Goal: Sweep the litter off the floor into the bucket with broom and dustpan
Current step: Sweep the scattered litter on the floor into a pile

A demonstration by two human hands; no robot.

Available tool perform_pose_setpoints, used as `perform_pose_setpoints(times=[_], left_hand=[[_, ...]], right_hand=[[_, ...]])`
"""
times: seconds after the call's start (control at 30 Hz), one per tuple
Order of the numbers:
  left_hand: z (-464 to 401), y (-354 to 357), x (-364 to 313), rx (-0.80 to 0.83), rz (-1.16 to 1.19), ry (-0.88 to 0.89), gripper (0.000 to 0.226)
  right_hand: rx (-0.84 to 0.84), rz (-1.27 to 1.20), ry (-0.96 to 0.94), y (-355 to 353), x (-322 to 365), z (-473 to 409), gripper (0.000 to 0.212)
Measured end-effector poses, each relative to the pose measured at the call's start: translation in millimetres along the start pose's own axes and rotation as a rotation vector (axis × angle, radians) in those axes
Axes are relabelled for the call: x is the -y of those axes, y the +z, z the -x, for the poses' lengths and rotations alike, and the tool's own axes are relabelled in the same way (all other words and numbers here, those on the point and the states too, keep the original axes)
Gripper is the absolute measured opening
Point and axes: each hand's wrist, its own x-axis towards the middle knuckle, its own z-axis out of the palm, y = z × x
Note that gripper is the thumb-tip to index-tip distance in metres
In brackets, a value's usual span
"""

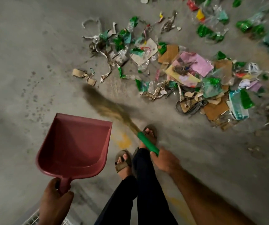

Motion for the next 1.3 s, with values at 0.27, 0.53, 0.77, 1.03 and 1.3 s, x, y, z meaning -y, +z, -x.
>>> perform_pose_setpoints(times=[0.27, 0.53, 0.77, 1.03, 1.3], left_hand=[[-7, 56, -113, 0.118, -0.078, 0.176, 0.034], [11, 72, -218, 0.193, -0.199, 0.342, 0.033], [7, 36, -264, 0.164, -0.235, 0.375, 0.035], [-44, -57, -250, 0.035, -0.190, 0.320, 0.039], [-105, -152, -208, -0.060, -0.149, 0.217, 0.034]], right_hand=[[-0.116, -0.455, 0.305, -52, -143, -7, 0.050], [-0.271, -0.540, 0.373, -99, -206, 54, 0.038], [-0.302, -0.638, 0.286, -114, -199, 117, 0.029], [-0.240, -0.623, 0.184, -123, -122, 127, 0.029], [-0.020, -0.139, -0.107, -121, 25, 82, 0.030]])
